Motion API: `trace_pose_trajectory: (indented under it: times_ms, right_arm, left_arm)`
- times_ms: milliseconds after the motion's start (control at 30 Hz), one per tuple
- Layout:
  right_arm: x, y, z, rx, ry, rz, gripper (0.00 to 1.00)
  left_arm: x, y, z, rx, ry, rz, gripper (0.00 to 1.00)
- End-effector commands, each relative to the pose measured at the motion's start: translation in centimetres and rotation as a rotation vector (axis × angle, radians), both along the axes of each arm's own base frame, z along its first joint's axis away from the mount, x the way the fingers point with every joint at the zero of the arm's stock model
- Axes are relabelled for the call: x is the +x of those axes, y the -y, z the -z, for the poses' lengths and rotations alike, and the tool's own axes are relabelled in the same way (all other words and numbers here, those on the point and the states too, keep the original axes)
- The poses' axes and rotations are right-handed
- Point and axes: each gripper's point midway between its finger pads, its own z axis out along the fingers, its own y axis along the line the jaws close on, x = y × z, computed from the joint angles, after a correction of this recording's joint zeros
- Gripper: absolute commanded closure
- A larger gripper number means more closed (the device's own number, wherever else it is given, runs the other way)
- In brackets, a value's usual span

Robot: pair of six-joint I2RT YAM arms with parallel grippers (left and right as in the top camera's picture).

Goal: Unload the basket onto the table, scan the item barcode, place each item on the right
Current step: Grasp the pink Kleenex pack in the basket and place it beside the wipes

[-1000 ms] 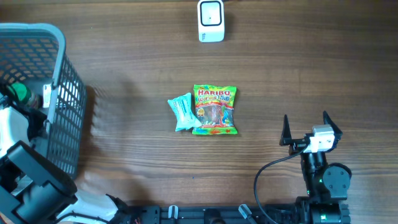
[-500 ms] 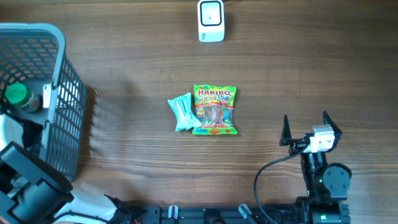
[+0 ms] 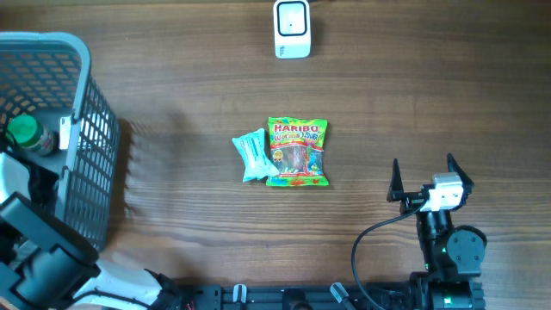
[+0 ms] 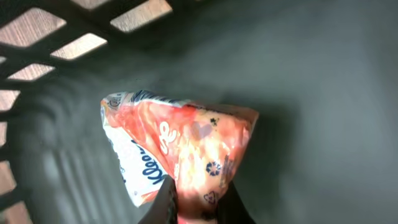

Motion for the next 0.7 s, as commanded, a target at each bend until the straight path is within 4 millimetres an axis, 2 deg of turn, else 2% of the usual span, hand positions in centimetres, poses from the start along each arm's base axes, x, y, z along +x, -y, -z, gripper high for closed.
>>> trace_pose_trajectory:
  times_ms: [0,100,133,167,267,333,367,400,467,533,667]
  right_arm:
    - [0.0,-0.1,-0.1,-0.013,0.007,-0.009,0.00]
    - [0.0,-0.1,-0.1,-0.013,0.007,-0.009,0.00]
    - [0.0,-0.1,-0.1,-0.013,0.007,-0.009,0.00]
    - [0.0,-0.1,-0.1,-0.013,0.007,-0.009,0.00]
    - [0.0,-0.1,-0.1,-0.013,0.007,-0.009,0.00]
    - [0.0,-0.1,-0.1,-0.012,0.007,-0.009,0.00]
    - [0.0,-0.1,-0.1,-0.013,0.007,-0.009,0.00]
    - [0.0,-0.1,-0.1,-0.013,0.007,-0.009,0.00]
    - [0.0,-0.1,-0.1,-0.013,0.007,-0.009,0.00]
    - [0.0,-0.1,-0.1,-0.012,0.007,-0.009,0.00]
    - [0.0,-0.1,-0.1,-0.012,0.007,-0.009,0.00]
  left_arm:
    - [4.1,0.0,-8.9,0.103,0.205,0.064,0.96]
    - [6.7,2.1,-17.0,0.166,0.395,0.152,0.96]
    - [7.8,4.1,-20.6,0.167,0.504,0.216,0.96]
    - [8.8,7.3,-23.8,0.116,0.633,0.287,0.96]
    - [10.7,17.9,-30.6,-0.090,0.970,0.541,0.96]
    - [10.6,24.0,-33.1,-0.138,1.038,0.727,0.96]
    - [10.5,26.9,-33.2,-0.166,1.030,0.823,0.96]
    - [10.2,30.2,-32.4,-0.209,0.988,0.943,0.96]
    - [9.6,33.7,-28.9,-0.255,0.839,1.030,0.96]
    - [9.4,35.6,-23.6,-0.255,0.659,1.023,0.96]
    - [8.5,39.6,-11.0,-0.341,0.404,0.906,0.96]
